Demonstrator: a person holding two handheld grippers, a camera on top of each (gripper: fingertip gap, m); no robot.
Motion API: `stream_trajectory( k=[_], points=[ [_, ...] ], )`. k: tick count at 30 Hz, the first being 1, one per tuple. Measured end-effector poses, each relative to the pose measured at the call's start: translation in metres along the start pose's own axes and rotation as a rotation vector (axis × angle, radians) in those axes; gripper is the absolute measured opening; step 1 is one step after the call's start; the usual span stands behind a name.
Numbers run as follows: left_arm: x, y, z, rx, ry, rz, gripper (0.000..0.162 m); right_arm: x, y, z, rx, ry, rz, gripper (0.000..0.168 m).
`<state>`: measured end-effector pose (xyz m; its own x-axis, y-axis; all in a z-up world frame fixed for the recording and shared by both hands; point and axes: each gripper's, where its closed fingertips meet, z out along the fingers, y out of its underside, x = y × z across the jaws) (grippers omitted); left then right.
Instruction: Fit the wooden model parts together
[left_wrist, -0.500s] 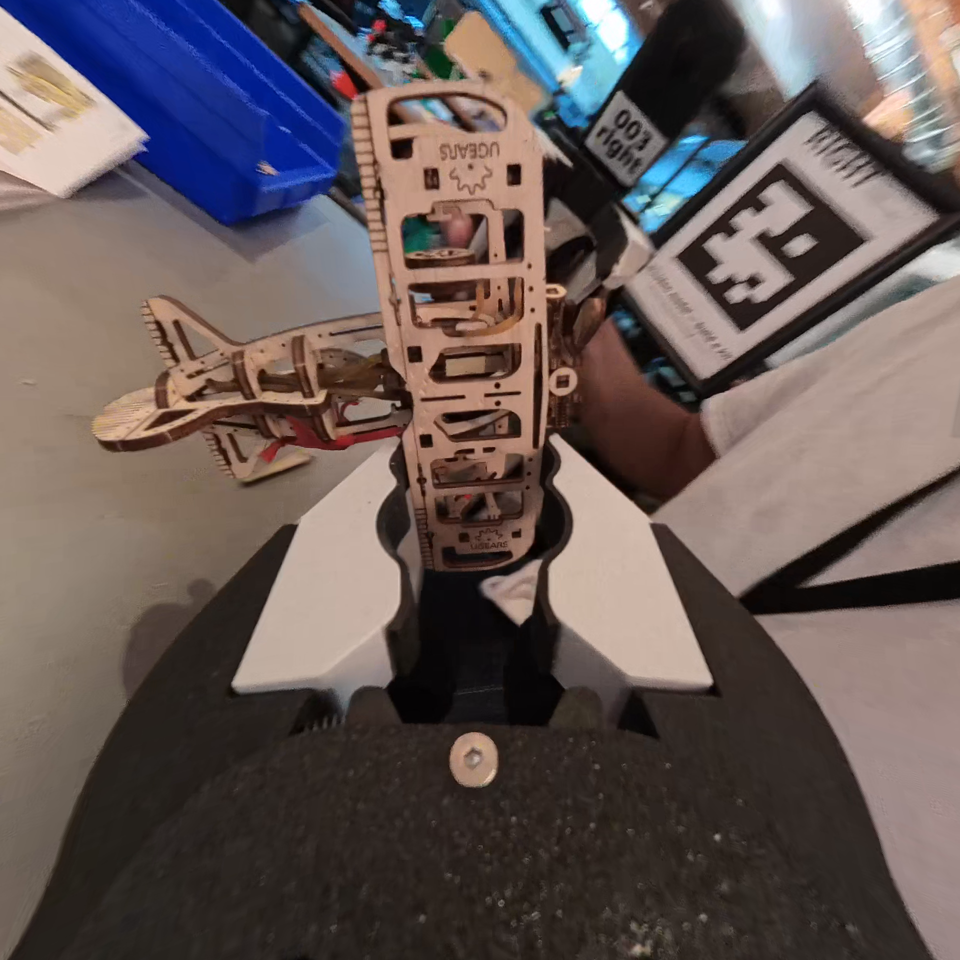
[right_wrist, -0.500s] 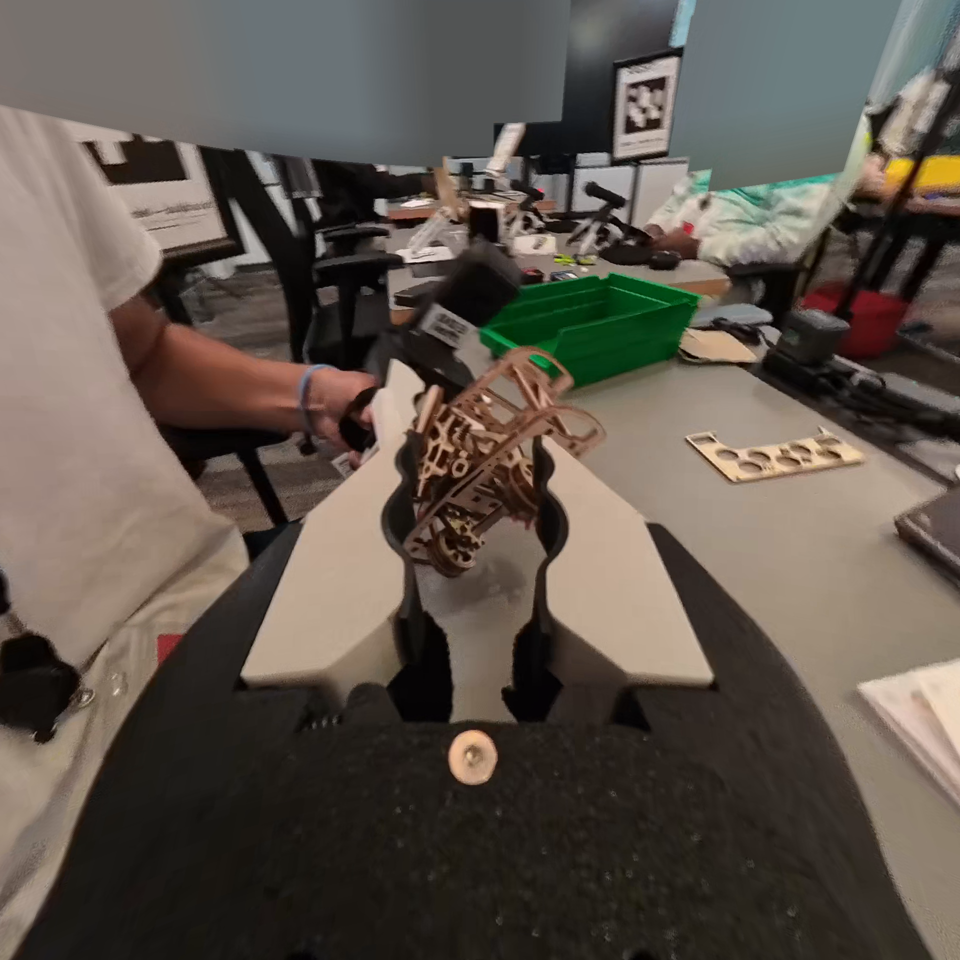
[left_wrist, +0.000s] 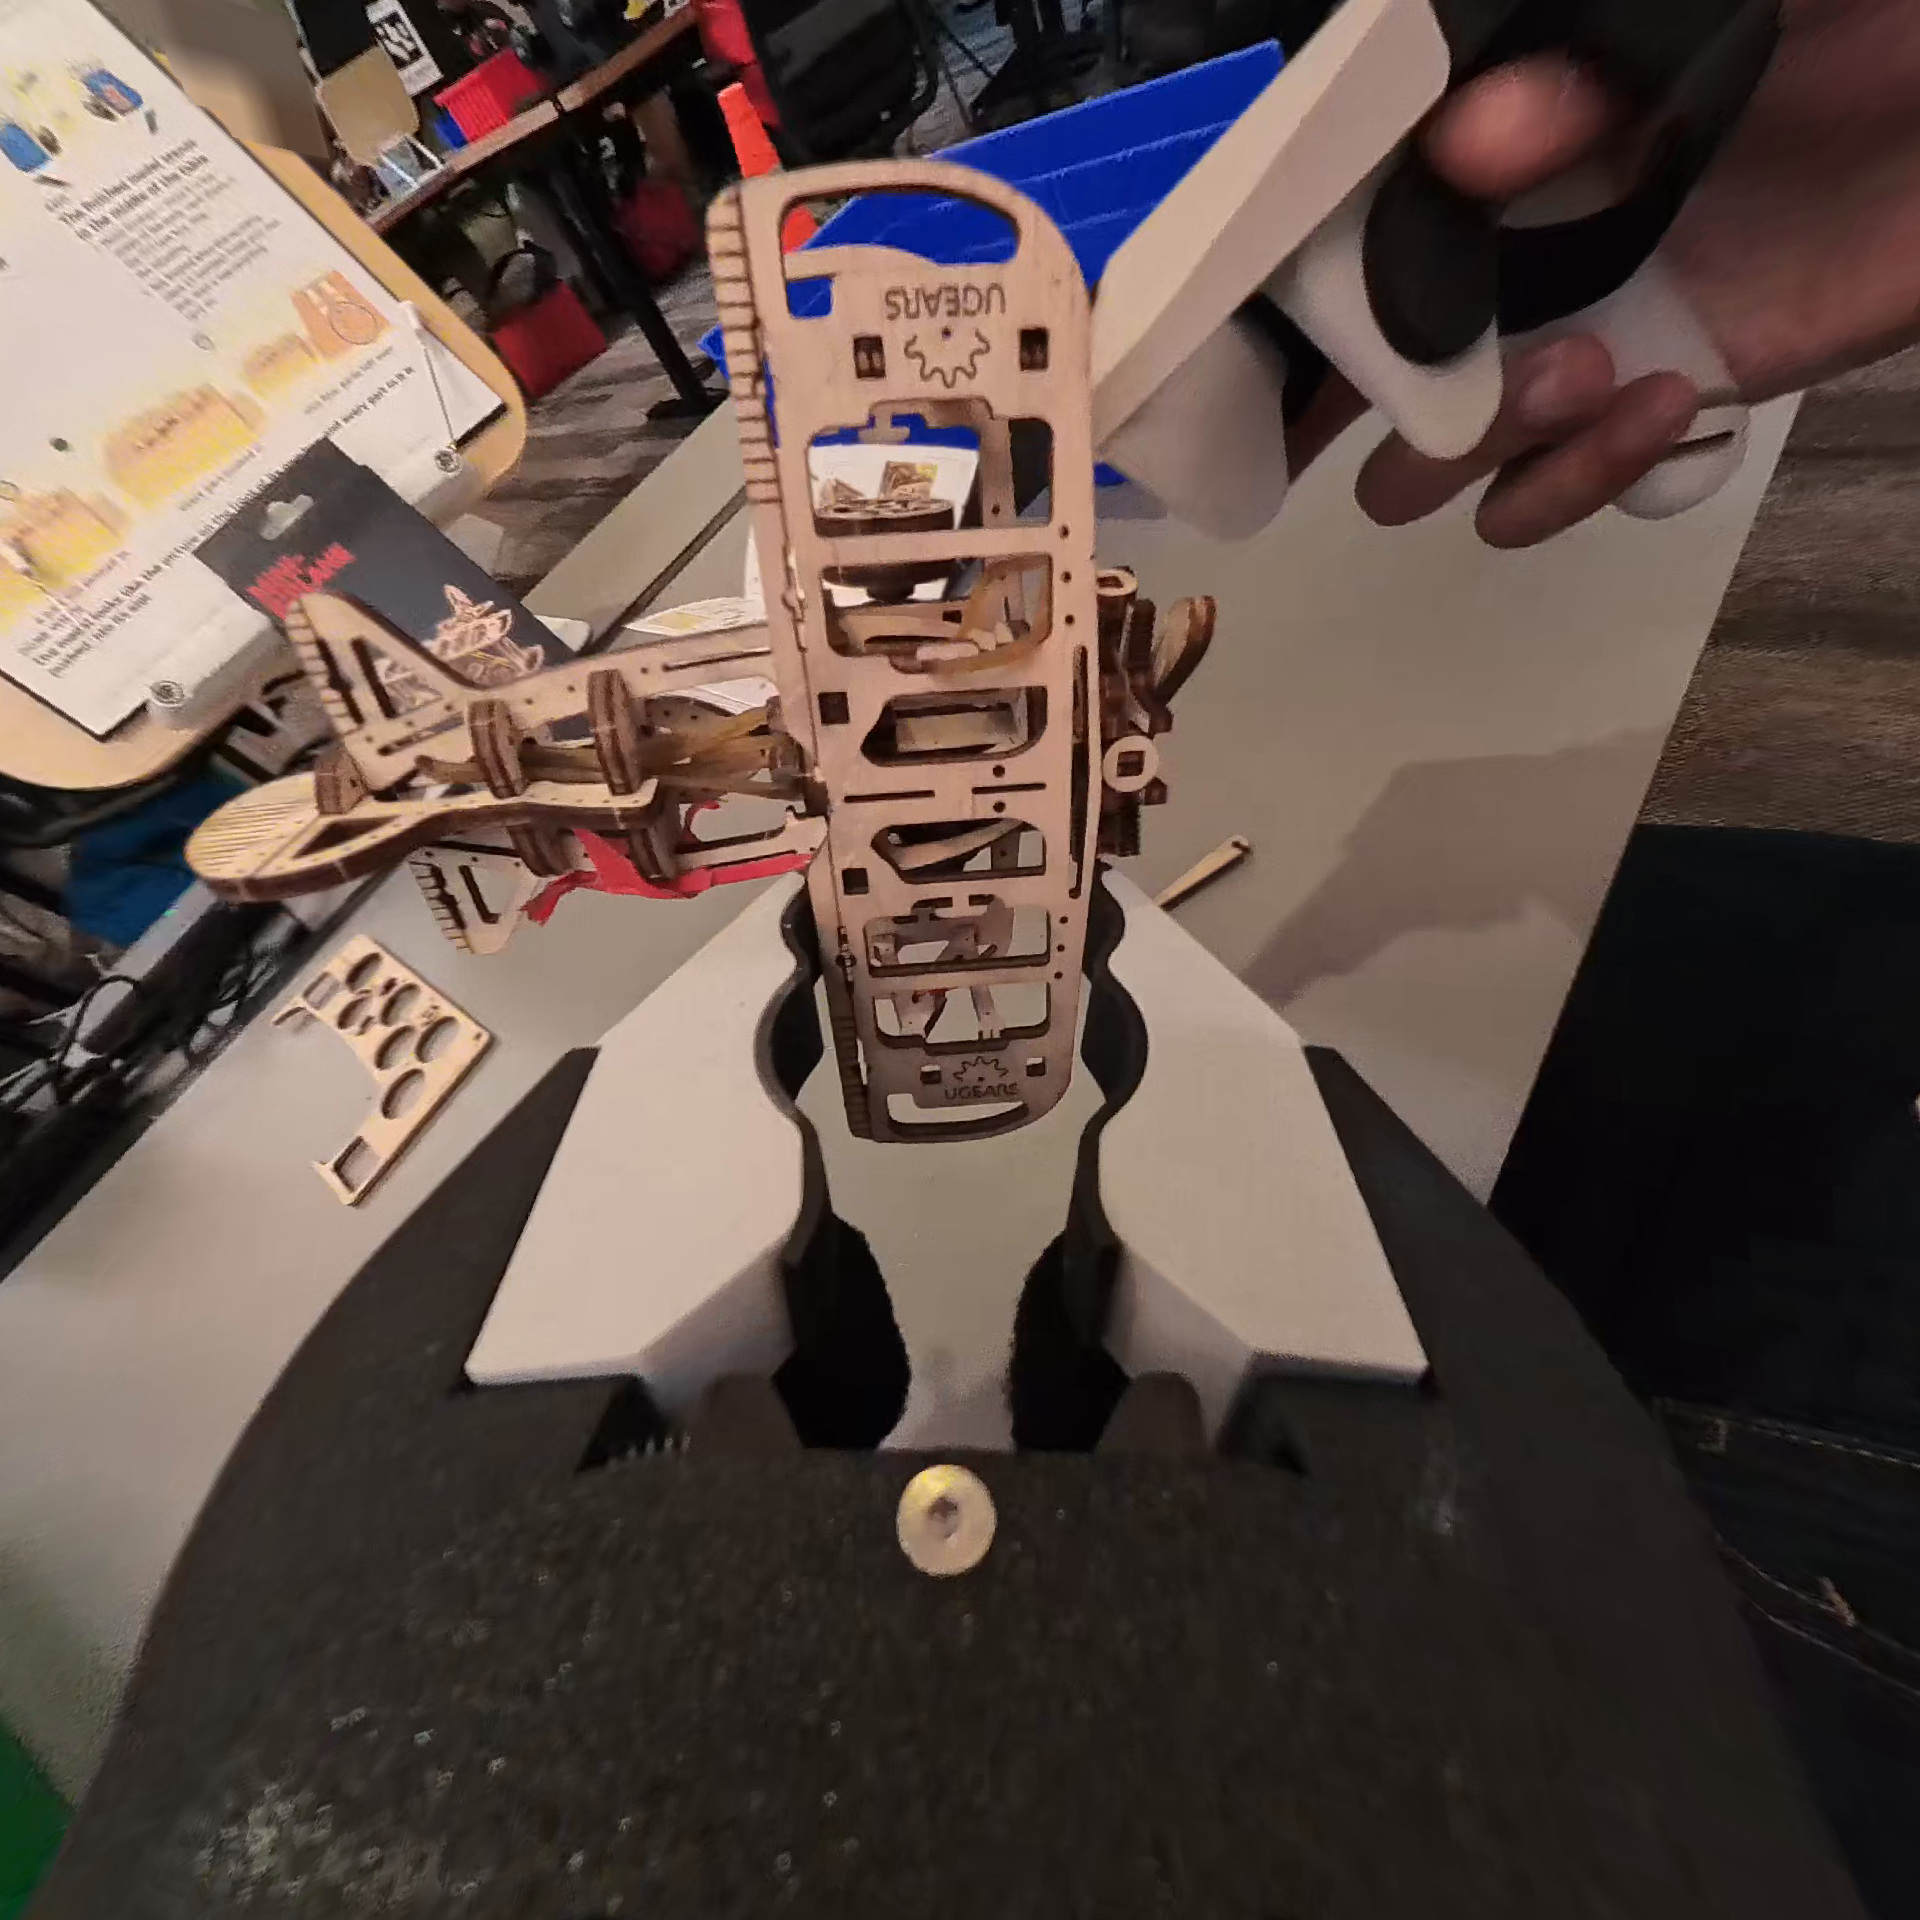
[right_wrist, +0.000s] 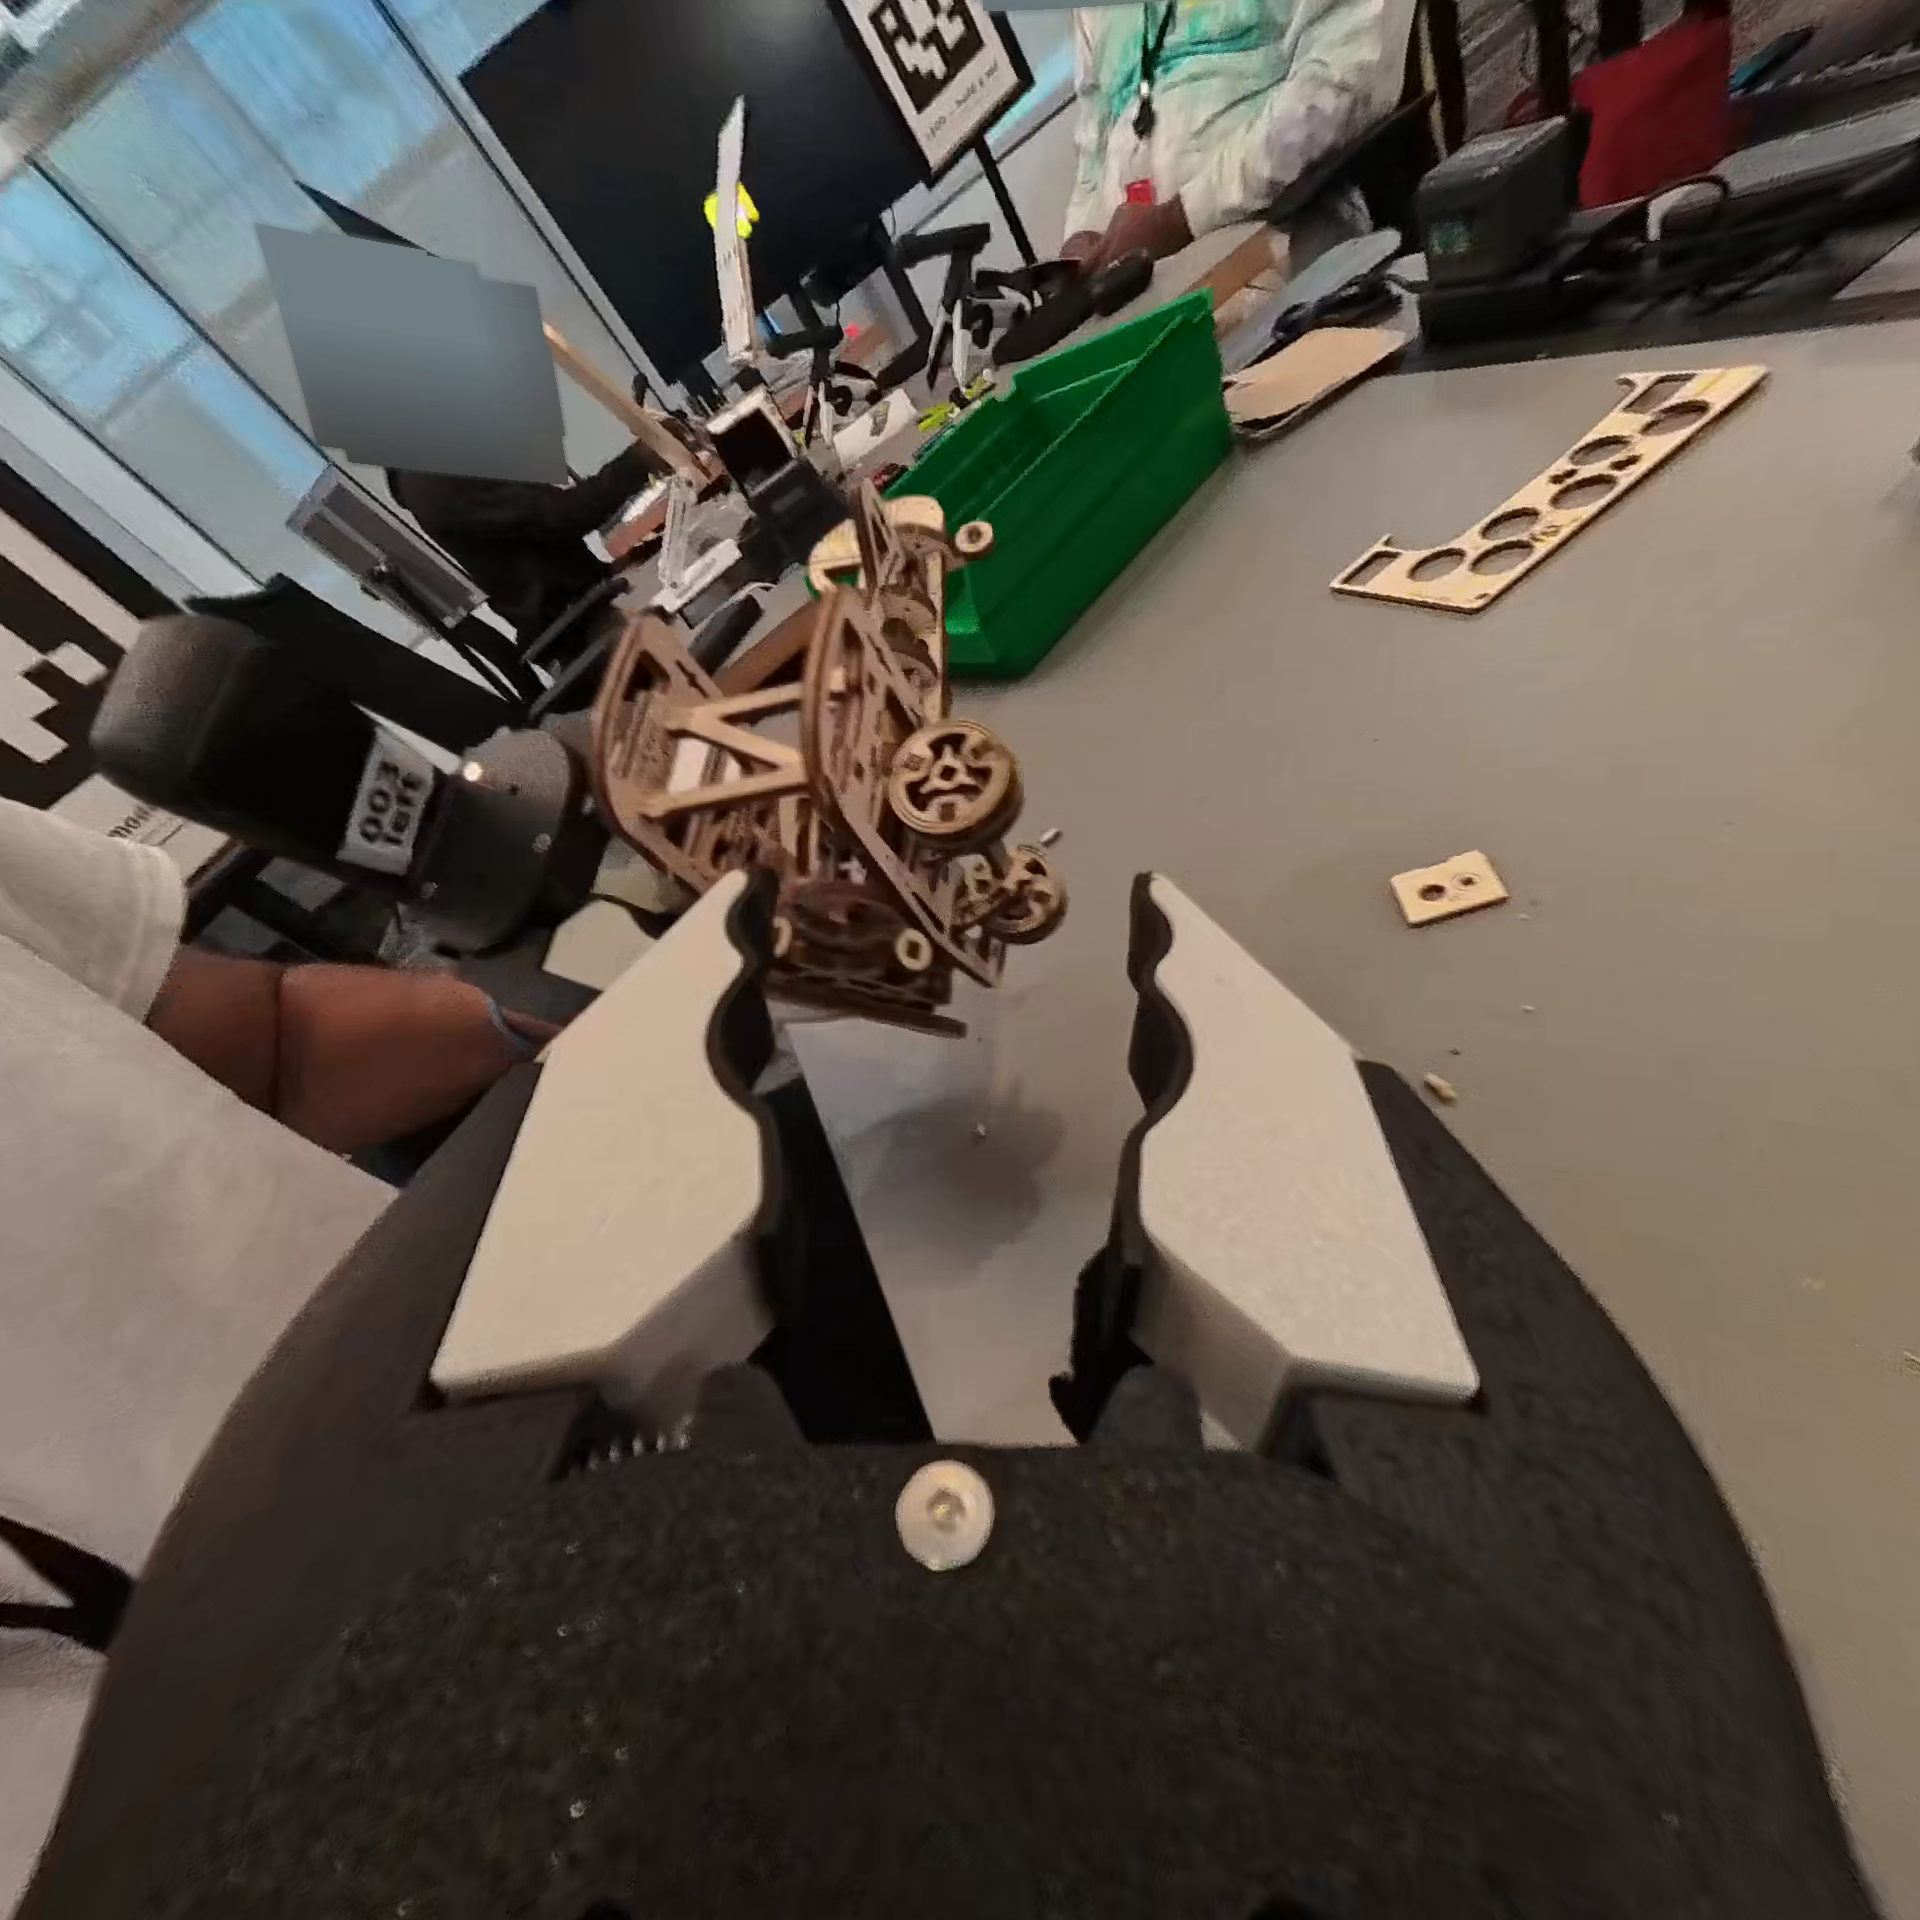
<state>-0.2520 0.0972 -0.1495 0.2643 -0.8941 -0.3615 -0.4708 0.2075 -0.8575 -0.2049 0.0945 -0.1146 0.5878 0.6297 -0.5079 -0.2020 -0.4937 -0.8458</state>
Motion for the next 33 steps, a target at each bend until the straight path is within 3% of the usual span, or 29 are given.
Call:
stream_trajectory(
  k=[3,9,16,18,21,28,30,33],
  points=[
    [0.004,0.000,0.001,-0.011,-0.014,0.026,0.046,-0.010,0.005,0.007,-0.011,-0.037,0.014,0.067],
    [0.007,-0.003,0.001,-0.013,-0.029,0.047,0.046,0.001,0.013,0.009,-0.054,0.061,-0.075,0.057],
    [0.017,-0.002,0.004,-0.033,0.003,-0.047,0.046,0.010,-0.010,-0.006,-0.057,0.389,-0.577,0.046],
    [0.020,-0.003,0.006,-0.036,0.016,-0.099,0.045,0.011,-0.012,-0.009,-0.053,0.454,-0.631,0.046],
    [0.023,-0.001,0.009,-0.049,0.012,-0.120,0.046,0.016,-0.010,-0.009,-0.049,0.483,-0.588,0.045],
    [0.022,-0.005,0.013,-0.026,-0.066,-0.084,0.046,0.005,-0.010,-0.007,0.022,0.471,-0.643,0.015],
    [0.023,-0.005,0.015,-0.024,-0.056,-0.092,0.046,0.006,-0.010,-0.010,0.035,0.474,-0.622,0.019],
    [0.021,-0.003,0.015,-0.024,-0.065,-0.060,0.046,0.005,-0.004,-0.014,-0.002,0.343,-0.482,0.025]
  ],
)
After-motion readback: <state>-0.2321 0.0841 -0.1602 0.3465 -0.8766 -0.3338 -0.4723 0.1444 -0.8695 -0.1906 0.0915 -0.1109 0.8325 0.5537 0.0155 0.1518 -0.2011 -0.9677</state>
